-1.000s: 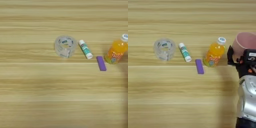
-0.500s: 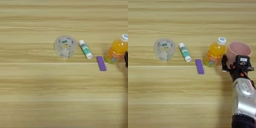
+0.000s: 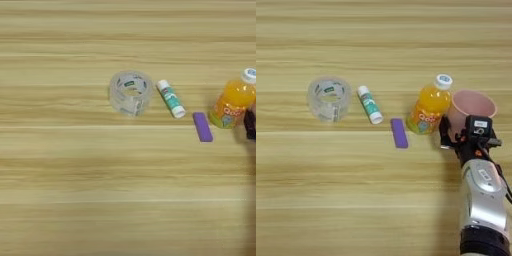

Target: Move the objects on the table

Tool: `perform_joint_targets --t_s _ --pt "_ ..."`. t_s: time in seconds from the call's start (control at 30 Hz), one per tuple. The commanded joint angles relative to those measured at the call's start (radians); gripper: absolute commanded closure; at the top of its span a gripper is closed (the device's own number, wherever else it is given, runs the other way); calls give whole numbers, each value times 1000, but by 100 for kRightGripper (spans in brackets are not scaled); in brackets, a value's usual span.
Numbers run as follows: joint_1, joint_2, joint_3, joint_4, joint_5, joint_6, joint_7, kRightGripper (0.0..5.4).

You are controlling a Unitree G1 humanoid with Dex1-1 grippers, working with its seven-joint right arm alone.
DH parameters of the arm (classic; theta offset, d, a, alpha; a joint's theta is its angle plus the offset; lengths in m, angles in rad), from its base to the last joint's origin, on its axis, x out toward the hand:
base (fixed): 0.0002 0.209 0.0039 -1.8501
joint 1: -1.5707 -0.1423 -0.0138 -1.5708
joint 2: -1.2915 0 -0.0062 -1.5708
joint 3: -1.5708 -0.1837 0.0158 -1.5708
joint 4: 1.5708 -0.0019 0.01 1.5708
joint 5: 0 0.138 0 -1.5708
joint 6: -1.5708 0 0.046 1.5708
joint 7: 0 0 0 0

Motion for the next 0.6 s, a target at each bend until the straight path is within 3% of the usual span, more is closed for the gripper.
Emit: perform_joint_targets --t_s 0.03,0.3,0.6 --pt "-64 -54 -2 -24 -1 -37 -18 129" --pt "-61 -56 7 -17 -4 -34 -23 129" --pt "-56 -56 12 -18 -2 -31 -29 17"
